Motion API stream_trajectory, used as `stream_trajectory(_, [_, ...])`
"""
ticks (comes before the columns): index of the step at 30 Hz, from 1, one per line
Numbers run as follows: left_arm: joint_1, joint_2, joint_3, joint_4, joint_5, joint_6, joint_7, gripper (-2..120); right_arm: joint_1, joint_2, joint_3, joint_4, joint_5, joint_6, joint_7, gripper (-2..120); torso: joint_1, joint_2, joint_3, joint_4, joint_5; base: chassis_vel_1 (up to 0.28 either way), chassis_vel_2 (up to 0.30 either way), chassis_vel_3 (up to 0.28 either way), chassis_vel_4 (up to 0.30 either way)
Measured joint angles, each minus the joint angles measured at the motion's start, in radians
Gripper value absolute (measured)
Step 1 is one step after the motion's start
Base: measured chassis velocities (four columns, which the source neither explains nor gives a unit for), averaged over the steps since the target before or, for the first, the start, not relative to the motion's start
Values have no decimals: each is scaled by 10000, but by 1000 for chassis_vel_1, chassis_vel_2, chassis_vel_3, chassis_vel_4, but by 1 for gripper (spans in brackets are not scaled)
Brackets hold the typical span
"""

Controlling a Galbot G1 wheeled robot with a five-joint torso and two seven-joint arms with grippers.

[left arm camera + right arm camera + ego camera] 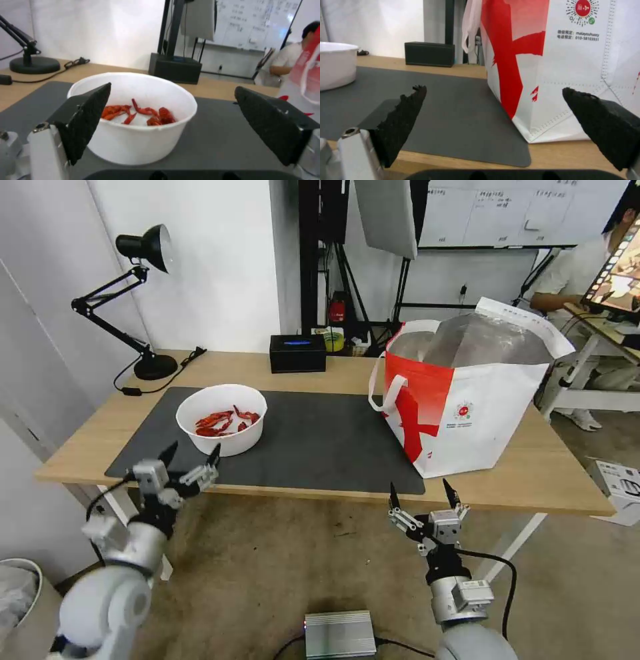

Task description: Pick up the trash from the table and place it into the takeout bag.

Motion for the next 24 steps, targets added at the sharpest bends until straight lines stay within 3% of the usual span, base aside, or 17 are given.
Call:
stream_trajectory(2, [-677, 558, 334, 197, -453, 386, -590, 100, 2, 0, 1, 0, 1, 1, 1, 100, 0, -1, 0, -3, 2, 0, 0, 0, 0])
stream_trajectory(11, [-2304, 2121, 835, 1104, -1625, 1318, -1406, 100, 2, 0, 0, -1, 8, 2, -1, 100, 0, 0, 1, 0, 1, 0, 0, 0, 0])
stream_trajectory(16, [-2918, 2474, 1099, 1611, -2007, 1773, -1546, 100, 3, 0, 1, -1, 10, 2, 1, 100, 1, 0, 1, 0, 0, 0, 0, 0, 0])
stream_trajectory(19, [-3917, 2818, 1546, 2209, -2750, 2950, -2202, 100, 3, 0, 0, -1, 13, 2, 0, 100, 0, 0, 1, 0, 0, 0, 0, 0, 0])
stream_trajectory(24, [-4734, 3041, 1869, 2672, -3361, 3783, -2519, 100, 3, 0, -1, -1, 13, 2, 0, 100, 1, 0, 0, -1, 3, 0, 0, 0, 0])
